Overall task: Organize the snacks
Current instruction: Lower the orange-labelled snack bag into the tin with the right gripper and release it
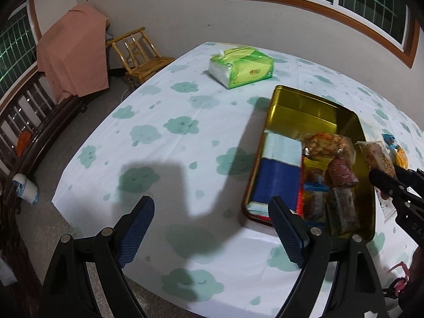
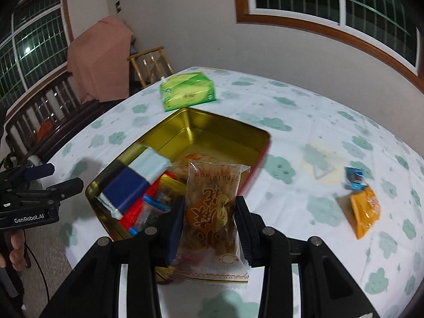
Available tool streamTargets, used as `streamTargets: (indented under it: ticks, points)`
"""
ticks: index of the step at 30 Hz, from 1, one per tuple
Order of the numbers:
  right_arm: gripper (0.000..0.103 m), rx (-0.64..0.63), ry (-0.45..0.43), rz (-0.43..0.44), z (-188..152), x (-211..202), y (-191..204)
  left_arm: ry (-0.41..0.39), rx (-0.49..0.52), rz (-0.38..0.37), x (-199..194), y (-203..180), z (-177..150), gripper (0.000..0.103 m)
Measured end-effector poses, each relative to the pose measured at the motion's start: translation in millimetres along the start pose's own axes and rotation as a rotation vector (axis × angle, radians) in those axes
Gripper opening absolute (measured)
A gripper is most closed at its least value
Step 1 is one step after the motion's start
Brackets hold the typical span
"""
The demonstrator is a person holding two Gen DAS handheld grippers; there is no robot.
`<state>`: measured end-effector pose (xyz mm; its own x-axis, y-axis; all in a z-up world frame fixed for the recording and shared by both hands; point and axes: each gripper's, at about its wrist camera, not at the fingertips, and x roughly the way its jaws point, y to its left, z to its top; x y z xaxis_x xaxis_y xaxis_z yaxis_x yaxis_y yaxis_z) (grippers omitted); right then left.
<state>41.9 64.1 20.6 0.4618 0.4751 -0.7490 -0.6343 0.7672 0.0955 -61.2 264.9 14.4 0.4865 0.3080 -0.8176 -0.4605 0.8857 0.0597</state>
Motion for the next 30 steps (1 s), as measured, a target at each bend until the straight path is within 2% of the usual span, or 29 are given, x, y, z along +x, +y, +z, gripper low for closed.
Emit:
streamTargets:
  ticks: [12,30]
  points:
    - [0.038,-0.054,0.049,0.006,2,26,29,0.023,-0.021,0.009,9,14,-3,0.086]
    - [0.04,-0.086,0.074,0.01,1,38,37,0.043,-0.026,0.005,15,13,-6,0.086]
